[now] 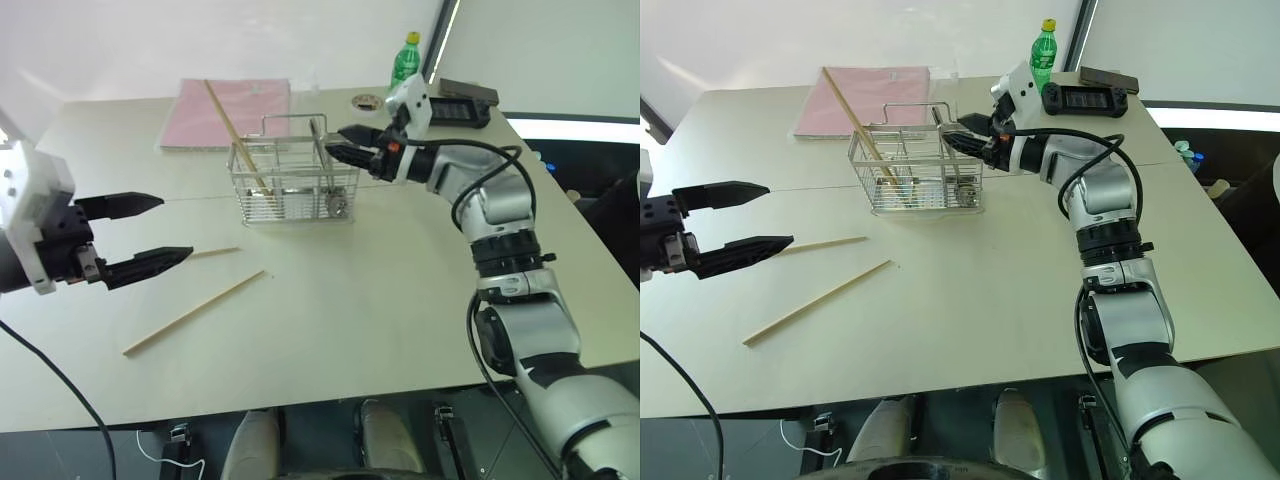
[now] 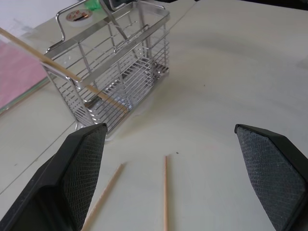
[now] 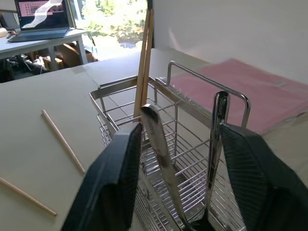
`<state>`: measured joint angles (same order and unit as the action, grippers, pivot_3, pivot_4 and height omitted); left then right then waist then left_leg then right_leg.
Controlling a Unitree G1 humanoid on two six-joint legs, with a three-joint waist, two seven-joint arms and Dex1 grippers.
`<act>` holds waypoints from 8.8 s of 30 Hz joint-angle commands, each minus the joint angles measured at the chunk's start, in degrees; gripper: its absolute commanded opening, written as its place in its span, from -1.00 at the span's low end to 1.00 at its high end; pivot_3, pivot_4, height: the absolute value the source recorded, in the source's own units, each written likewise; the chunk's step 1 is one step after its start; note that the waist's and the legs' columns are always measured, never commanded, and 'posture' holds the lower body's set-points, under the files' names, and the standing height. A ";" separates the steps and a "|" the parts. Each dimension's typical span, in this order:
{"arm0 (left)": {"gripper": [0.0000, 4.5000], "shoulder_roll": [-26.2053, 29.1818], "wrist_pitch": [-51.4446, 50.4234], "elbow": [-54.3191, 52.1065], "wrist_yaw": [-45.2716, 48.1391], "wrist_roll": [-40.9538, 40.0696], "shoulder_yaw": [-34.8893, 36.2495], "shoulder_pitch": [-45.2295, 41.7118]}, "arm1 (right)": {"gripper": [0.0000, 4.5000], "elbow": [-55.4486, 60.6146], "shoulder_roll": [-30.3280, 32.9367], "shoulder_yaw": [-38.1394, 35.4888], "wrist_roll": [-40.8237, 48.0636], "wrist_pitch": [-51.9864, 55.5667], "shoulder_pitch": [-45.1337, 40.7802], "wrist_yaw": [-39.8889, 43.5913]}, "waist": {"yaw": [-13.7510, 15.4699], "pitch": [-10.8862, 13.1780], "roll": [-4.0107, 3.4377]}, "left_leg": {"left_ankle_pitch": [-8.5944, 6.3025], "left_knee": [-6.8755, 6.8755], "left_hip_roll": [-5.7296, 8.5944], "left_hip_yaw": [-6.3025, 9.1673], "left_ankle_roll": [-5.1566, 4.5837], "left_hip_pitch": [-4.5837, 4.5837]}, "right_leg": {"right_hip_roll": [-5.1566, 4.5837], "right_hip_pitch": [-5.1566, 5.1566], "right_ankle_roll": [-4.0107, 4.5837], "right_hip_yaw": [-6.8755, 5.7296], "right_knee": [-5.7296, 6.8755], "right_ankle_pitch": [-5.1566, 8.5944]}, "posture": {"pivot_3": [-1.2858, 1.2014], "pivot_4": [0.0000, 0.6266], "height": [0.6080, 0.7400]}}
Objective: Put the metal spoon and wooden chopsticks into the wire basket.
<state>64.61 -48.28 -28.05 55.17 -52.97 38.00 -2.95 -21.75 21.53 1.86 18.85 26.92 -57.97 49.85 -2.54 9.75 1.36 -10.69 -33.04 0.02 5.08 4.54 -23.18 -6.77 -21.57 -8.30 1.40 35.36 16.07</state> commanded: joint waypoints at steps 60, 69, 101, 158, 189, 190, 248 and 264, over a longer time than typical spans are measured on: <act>1.00 -11.92 1.56 27.77 12.86 47.79 -67.39 -37.13 | 0.12 57.96 28.87 -18.52 31.87 22.10 48.21 -3.04 | 1.87 -0.10 0.40 | -0.08 -0.37 -0.13 -0.16 -0.19 -0.18 | 0.04 0.11 0.17 -0.02 -0.18 0.11 | 0.03 -0.52 0.72; -0.42 -12.77 -1.35 26.11 14.95 46.81 -65.61 -36.57 | 0.15 57.83 30.66 -19.58 32.82 21.17 49.91 -0.68 | 1.85 -0.11 0.39 | -0.13 -0.39 -0.13 -0.16 -0.27 -0.15 | 0.04 0.14 0.14 -0.02 -0.18 0.12 | 0.03 -0.52 0.72; -0.99 -38.53 -4.54 24.06 -26.80 24.19 -6.77 -55.74 | 0.15 55.62 30.06 -17.75 32.78 20.17 48.45 -0.44 | 3.19 -0.01 0.62 | -0.20 -1.02 -0.11 0.04 -0.33 -0.16 | 0.03 0.56 -0.18 -0.26 -0.21 -0.03 | 0.03 -0.52 0.72; 0.95 -26.24 10.59 35.54 -15.08 20.31 -20.49 -49.75 | 0.15 54.43 27.35 -20.31 36.49 19.63 45.16 -11.02 | 1.43 0.05 0.61 | -0.21 -0.81 -0.10 0.00 -0.36 -0.22 | 0.03 0.35 -0.34 -0.24 -0.15 -0.09 | 0.03 -0.52 0.72; 0.95 -20.26 67.98 87.44 29.93 64.47 -59.80 -54.49 | 0.15 56.52 26.74 -22.49 39.84 21.37 47.52 -15.47 | 2.11 0.02 0.52 | -0.21 -1.00 -0.82 -0.69 -0.43 -0.97 | 0.30 -0.33 0.20 -0.40 -0.21 -0.36 | 0.03 -0.52 0.72; 0.95 -20.39 68.53 88.52 30.04 65.32 -60.26 -54.63 | 0.15 56.60 26.77 -22.70 40.03 21.35 47.70 -15.70 | 2.02 0.01 0.49 | -0.21 -1.00 -0.83 -0.68 -0.43 -0.94 | 0.30 -0.30 0.20 -0.40 -0.19 -0.36 | 0.03 -0.52 0.72; -0.99 -41.05 37.67 66.08 -14.46 29.26 -21.41 -71.71 | 0.15 56.44 25.13 -22.71 40.16 20.17 47.32 -17.53 | 2.96 0.02 0.55 | -0.28 -0.95 -0.82 -0.63 -0.52 -0.30 | 0.34 0.34 -0.11 -0.41 -0.20 -0.21 | 0.03 -0.52 0.72; -0.54 -44.91 32.84 53.25 -16.93 27.19 -23.57 -56.26 | 0.15 54.99 24.73 -24.63 41.12 19.36 45.63 -19.19 | 3.09 0.04 0.58 | -0.28 -0.95 -0.82 -0.63 -0.51 -0.31 | 0.34 0.34 -0.10 -0.40 -0.20 -0.22 | 0.03 -0.52 0.72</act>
<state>19.61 -14.55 29.44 38.70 -24.40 14.28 -59.21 33.28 46.09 -21.25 59.39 47.46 -11.31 30.63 0.55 9.79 1.94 -10.97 -33.99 -0.79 4.45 4.02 -23.49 -6.43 -21.22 -8.40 1.01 35.16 15.85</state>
